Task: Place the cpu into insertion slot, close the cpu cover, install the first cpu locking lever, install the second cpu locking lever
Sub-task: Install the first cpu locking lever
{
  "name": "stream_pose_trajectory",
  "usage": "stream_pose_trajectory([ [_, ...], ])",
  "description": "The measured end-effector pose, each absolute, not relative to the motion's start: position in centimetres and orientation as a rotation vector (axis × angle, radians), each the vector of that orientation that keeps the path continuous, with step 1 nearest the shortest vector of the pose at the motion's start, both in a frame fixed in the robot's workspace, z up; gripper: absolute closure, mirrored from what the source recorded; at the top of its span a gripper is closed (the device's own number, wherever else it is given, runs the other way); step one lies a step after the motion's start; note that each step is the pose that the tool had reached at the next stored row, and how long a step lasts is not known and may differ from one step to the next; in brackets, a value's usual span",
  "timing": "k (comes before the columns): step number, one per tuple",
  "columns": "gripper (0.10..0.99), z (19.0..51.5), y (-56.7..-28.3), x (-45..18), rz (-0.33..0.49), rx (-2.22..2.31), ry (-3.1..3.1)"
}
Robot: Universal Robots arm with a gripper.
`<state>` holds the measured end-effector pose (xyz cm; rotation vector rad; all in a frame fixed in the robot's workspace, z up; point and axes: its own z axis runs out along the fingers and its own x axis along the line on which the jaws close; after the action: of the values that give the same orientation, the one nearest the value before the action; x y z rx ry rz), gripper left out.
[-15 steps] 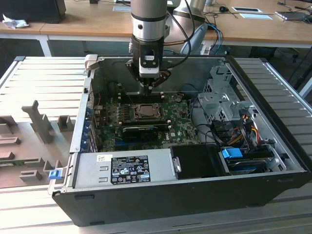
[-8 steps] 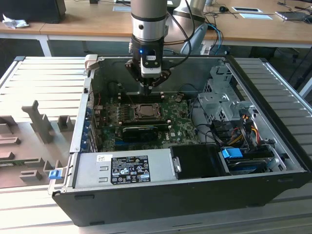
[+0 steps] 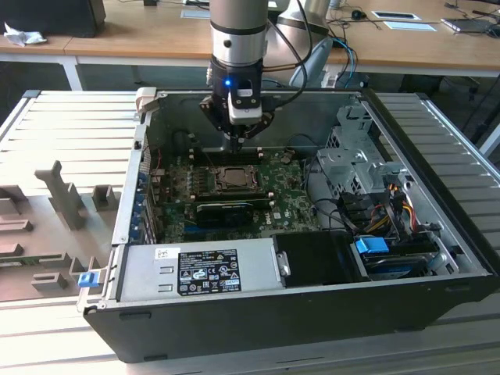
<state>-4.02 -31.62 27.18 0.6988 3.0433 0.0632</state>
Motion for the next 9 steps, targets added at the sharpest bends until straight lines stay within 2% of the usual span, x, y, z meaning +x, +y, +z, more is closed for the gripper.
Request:
stream_pose_trajectory([
  [9,0.980,27.18,-31.62,-4.02,0.064,0.546,3.076],
])
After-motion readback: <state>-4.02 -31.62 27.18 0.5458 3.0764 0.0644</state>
